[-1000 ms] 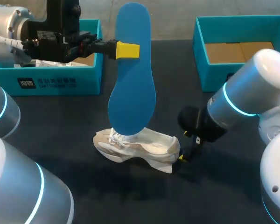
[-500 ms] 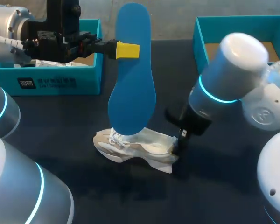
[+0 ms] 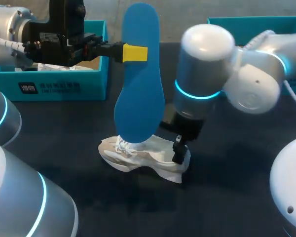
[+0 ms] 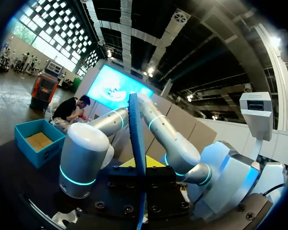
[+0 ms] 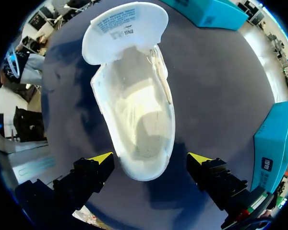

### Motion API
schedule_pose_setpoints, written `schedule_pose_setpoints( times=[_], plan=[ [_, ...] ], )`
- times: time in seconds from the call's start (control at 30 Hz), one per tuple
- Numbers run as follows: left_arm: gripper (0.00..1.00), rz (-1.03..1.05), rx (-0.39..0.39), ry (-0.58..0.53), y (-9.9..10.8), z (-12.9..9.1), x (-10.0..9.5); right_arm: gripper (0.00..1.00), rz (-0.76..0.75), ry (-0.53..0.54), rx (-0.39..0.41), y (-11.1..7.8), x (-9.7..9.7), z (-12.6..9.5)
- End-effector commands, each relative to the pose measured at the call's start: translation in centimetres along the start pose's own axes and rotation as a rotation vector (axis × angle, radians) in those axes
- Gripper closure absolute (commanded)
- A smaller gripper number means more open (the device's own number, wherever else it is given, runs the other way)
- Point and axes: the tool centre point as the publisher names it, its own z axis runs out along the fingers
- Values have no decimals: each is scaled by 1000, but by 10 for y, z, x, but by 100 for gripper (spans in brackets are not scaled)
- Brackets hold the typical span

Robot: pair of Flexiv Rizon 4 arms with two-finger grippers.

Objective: Take the shoe out of the shoebox, open the shoe tongue, remove and reinsert the insole, then place the shoe into the shoebox

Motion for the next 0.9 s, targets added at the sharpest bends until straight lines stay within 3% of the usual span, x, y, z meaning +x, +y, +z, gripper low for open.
schedule_pose_setpoints(
  times=[0.03, 0.47, 0.9],
  plan=[
    [100, -1, -3, -1, 0, 1, 0, 0, 5, -9, 147, 4, 3, 2],
    [100, -1, -3, -1, 0, 1, 0, 0, -4, -18, 122, 0, 8, 3],
    [100, -1, -3, -1, 0, 1, 0, 0, -36, -57, 123, 11, 8, -10]
  ],
)
